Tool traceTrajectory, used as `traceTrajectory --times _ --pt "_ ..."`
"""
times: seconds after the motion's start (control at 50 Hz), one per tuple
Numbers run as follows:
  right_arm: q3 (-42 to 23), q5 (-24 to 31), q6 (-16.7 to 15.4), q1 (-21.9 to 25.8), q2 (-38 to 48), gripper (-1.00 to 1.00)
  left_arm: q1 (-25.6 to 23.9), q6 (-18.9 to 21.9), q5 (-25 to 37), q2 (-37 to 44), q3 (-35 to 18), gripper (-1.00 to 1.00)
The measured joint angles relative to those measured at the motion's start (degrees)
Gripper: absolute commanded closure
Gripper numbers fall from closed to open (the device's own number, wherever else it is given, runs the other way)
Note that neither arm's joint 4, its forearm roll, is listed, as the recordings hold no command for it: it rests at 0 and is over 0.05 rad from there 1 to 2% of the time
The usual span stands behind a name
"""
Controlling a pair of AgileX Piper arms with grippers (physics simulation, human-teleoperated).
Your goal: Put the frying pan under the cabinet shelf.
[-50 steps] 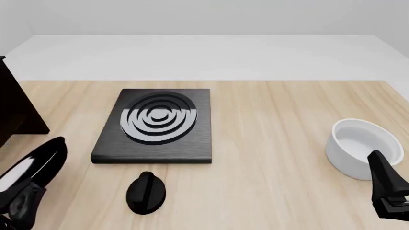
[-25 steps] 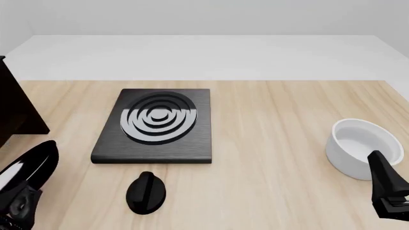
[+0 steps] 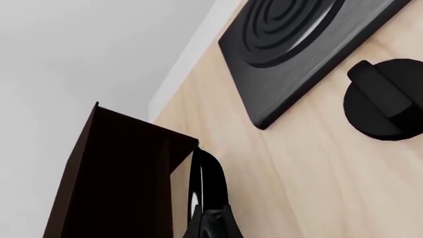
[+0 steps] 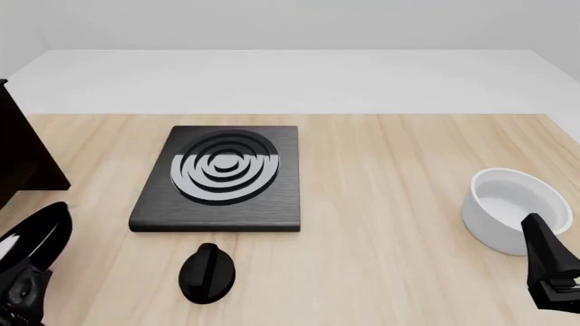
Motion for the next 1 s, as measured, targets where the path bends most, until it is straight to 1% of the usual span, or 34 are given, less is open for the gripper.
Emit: traceTrajectory --times 0.44,0.8,1.0 --pt "0.0 0.0 0.0 0.0 0.0 -1.00 1.3 0.1 1.4 0.0 0.0 1.00" --pt "0.0 0.0 0.0 0.0 0.0 -1.00 0.8 2.6 2.4 0.0 0.0 1.00" --pt "0.0 0.0 0.0 0.0 0.0 -1.00 0.3 3.1 3.1 0.0 0.0 1.00"
